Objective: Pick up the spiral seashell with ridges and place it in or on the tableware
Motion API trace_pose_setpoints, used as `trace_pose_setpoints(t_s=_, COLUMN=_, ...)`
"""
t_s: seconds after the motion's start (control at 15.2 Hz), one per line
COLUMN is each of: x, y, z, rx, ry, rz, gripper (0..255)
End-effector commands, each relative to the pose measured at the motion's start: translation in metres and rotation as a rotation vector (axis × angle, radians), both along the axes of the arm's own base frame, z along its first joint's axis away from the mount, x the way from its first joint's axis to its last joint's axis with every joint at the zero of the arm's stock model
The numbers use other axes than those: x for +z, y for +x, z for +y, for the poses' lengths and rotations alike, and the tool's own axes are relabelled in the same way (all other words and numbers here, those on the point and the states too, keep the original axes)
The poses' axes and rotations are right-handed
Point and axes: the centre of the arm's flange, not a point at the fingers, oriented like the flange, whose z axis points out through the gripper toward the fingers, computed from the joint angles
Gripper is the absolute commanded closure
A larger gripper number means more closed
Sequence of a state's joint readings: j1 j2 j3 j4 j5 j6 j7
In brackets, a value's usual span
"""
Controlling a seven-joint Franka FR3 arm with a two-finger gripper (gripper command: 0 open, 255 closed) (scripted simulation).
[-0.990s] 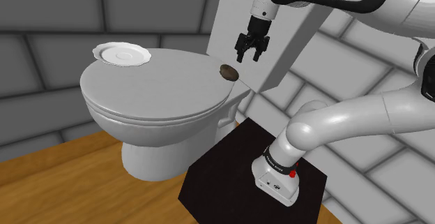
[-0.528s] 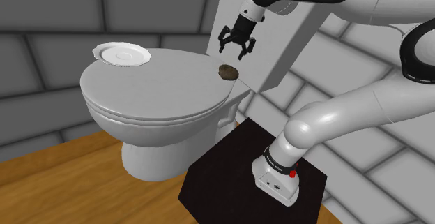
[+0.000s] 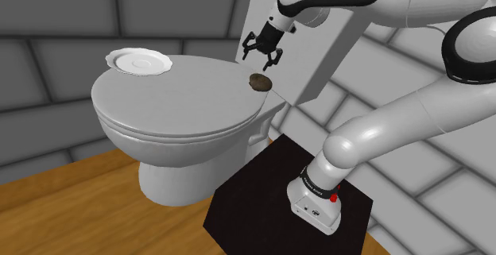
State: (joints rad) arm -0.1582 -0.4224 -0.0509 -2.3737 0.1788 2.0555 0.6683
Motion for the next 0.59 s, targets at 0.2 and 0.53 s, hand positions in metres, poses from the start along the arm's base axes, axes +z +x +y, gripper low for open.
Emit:
trace_pose_setpoints(t_s=0.2, x=-0.0187, y=0.0032, z=0.0019, rx=-0.002, ry=0.000, rz=-0.001, gripper=0)
trace_pose_setpoints(t_s=0.53, x=-0.0187, y=0.0032, z=0.0019, rx=-0.002, ry=0.000, rz=-0.001, gripper=0)
